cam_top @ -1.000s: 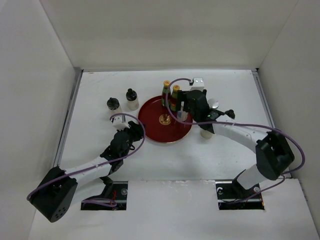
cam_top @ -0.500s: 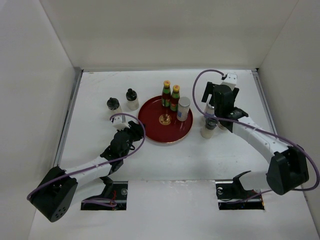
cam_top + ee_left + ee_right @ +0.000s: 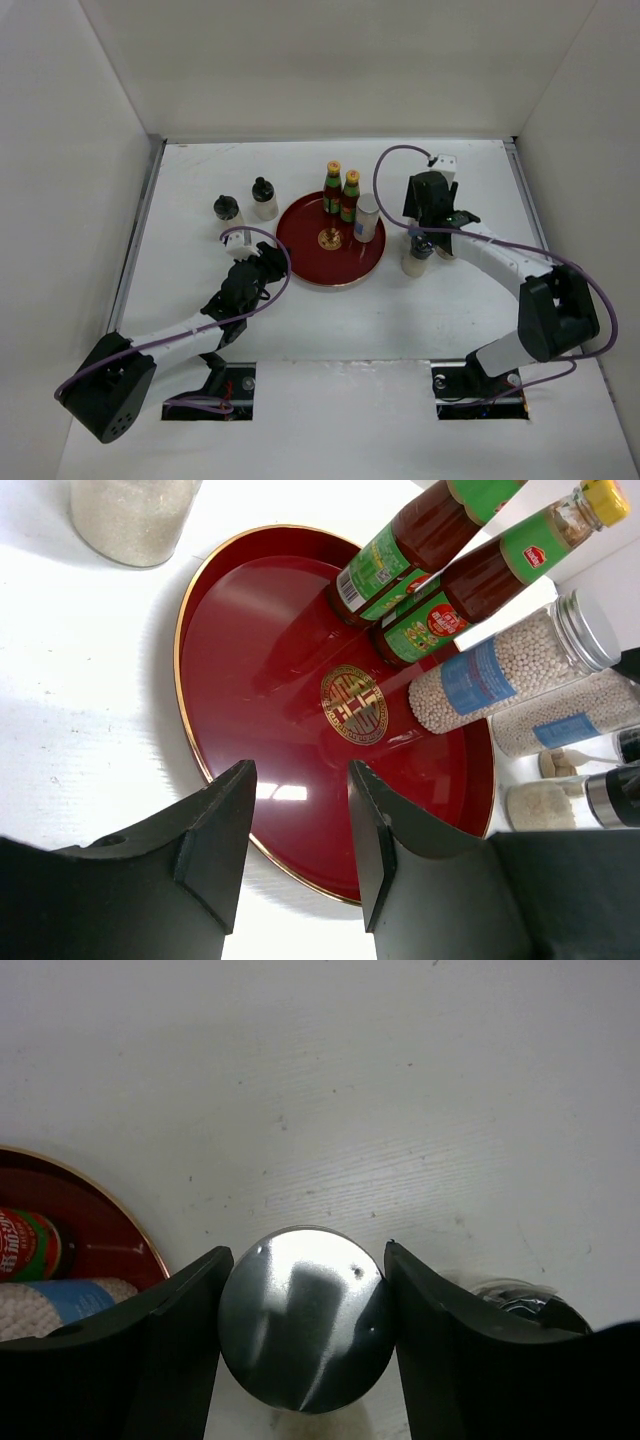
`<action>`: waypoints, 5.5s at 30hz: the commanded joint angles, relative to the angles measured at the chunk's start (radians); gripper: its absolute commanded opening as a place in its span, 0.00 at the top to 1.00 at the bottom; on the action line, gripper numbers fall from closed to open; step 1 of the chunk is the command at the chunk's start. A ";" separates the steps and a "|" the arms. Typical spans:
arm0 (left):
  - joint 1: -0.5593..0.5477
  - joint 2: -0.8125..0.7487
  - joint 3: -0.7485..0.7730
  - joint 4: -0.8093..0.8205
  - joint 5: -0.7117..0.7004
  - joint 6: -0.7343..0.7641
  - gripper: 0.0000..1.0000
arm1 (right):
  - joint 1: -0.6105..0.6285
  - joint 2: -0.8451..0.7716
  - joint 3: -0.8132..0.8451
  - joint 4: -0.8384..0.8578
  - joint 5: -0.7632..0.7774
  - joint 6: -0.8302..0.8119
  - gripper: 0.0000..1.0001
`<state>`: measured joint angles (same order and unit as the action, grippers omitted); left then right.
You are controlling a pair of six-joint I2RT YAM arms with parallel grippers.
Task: Organize the condiment bottles
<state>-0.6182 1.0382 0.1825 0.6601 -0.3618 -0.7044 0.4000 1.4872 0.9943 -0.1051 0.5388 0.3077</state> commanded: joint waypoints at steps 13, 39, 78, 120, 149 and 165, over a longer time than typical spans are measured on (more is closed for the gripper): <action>-0.007 0.008 0.002 0.059 0.003 -0.009 0.60 | 0.099 -0.315 0.086 0.203 0.066 -0.102 0.52; 0.038 -0.230 0.632 -0.410 -0.121 -0.125 0.47 | 0.475 0.068 0.122 0.475 -0.145 -0.150 0.51; 0.012 -0.175 0.624 -0.307 -0.058 -0.159 0.41 | 0.389 -0.247 -0.109 0.385 -0.077 -0.009 0.43; -0.113 -0.032 -0.006 0.210 0.008 0.054 0.56 | 0.191 -0.297 -0.178 -0.211 0.151 0.214 0.46; -0.079 0.005 -0.020 0.210 -0.042 0.028 0.53 | 0.550 0.021 0.098 0.151 0.056 0.143 0.52; -0.079 0.002 -0.023 0.211 -0.043 0.020 0.53 | 0.647 0.165 0.106 0.160 0.067 0.189 0.34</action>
<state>-0.7010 1.0504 0.1684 0.8200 -0.3962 -0.6708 1.0420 1.6493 1.0451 -0.0048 0.5919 0.4767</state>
